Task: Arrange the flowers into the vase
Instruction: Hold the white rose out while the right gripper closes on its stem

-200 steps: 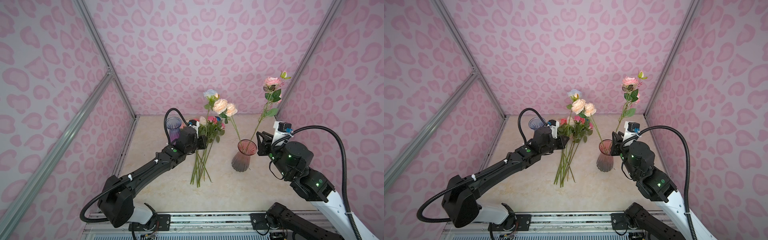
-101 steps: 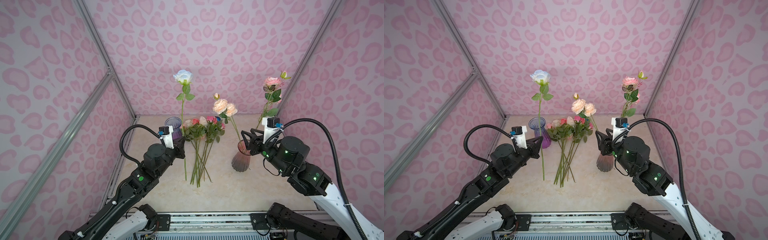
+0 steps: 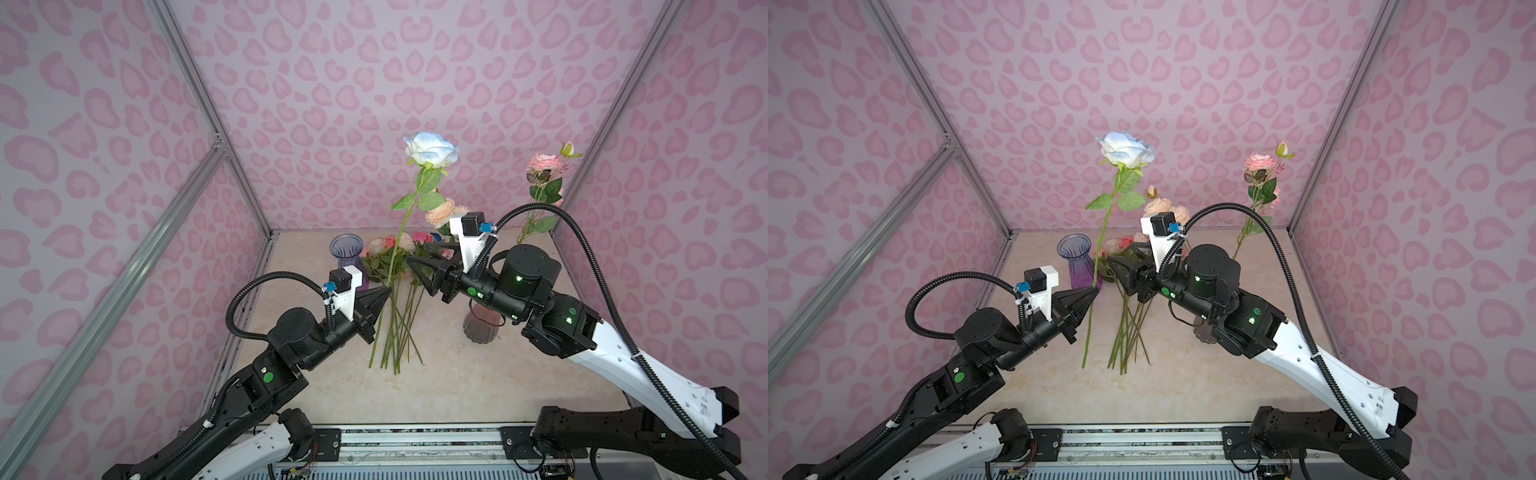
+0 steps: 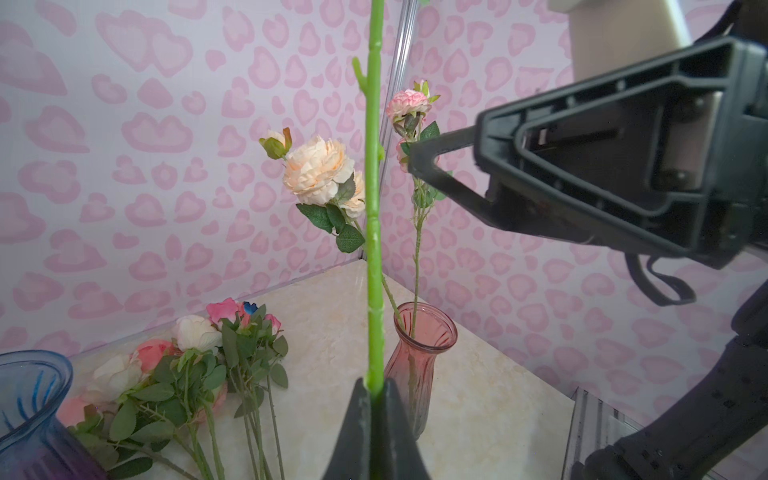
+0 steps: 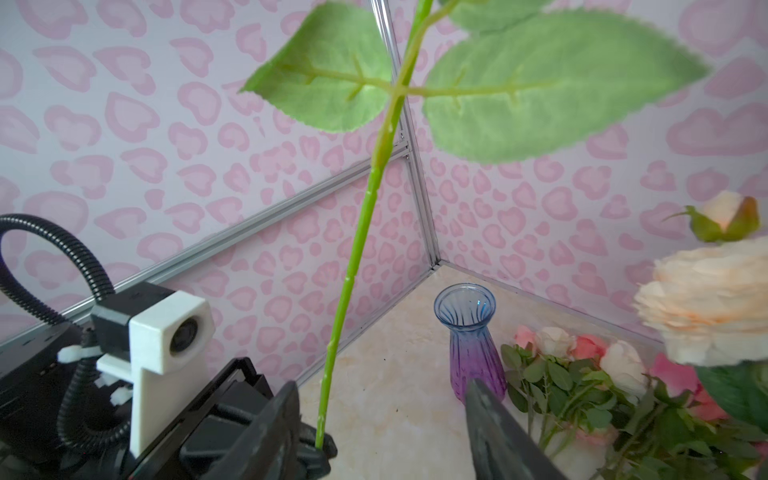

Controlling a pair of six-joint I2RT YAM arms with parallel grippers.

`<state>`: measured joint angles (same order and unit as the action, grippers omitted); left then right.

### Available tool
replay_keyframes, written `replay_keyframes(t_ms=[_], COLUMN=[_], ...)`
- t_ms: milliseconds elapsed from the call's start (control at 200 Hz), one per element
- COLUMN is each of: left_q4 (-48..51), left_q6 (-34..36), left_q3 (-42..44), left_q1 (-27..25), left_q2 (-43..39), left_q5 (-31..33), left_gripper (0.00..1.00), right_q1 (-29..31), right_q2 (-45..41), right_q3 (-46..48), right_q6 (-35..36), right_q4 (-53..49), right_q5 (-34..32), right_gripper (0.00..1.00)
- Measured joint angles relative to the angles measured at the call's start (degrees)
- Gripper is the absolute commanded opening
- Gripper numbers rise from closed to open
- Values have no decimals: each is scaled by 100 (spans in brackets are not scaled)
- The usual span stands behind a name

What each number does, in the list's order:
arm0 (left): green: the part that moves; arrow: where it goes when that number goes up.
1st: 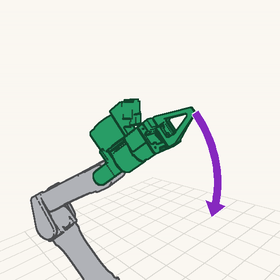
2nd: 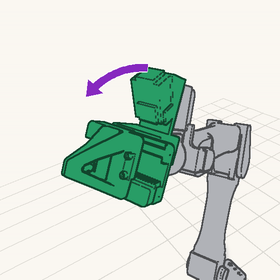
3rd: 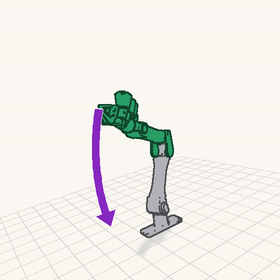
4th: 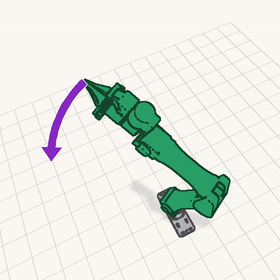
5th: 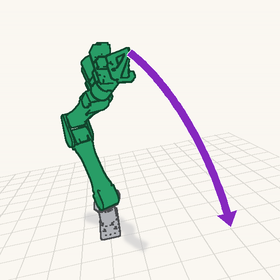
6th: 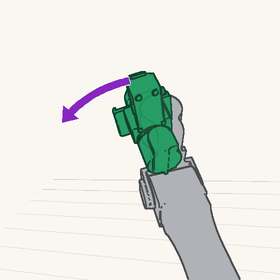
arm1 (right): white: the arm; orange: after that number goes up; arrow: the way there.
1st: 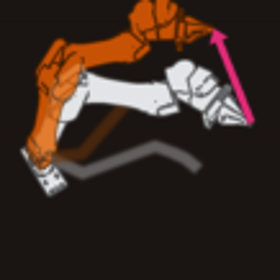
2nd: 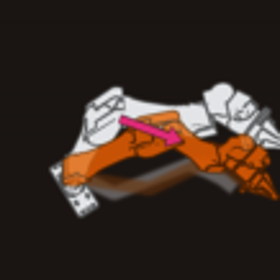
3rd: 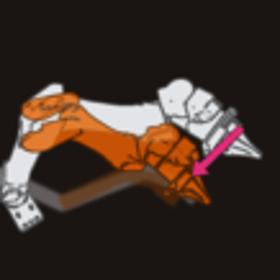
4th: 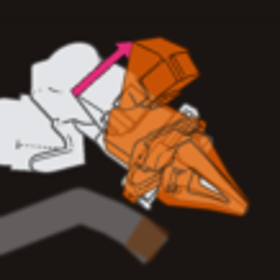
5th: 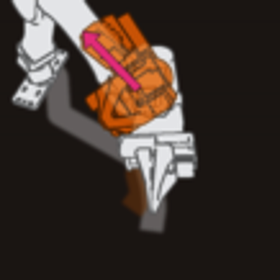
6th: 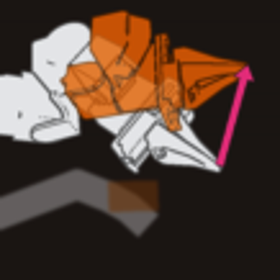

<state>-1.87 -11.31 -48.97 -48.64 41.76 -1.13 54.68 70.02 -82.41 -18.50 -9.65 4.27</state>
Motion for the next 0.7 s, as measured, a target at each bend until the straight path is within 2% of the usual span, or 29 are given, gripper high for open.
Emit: replay_keyframes(t_ms=[255, 485, 700], left_q4=[-299, -481, -538], left_q6=[46, 87, 83], left_q3=[0, 0, 57], left_q1=[-24, -28, -42], left_q2=[22, 72, 37], left_q5=[-149, -122, 400], left_gripper=[3, 3, 3], right_q1=[39, 70, 83], right_q2=[348, 380, 44], right_q3=[0, 2, 356], right_q6=[-490, -595, -595], right_q4=[393, 577, 555], right_q5=[487, 581, 555], right_gripper=[41, 40, 42])
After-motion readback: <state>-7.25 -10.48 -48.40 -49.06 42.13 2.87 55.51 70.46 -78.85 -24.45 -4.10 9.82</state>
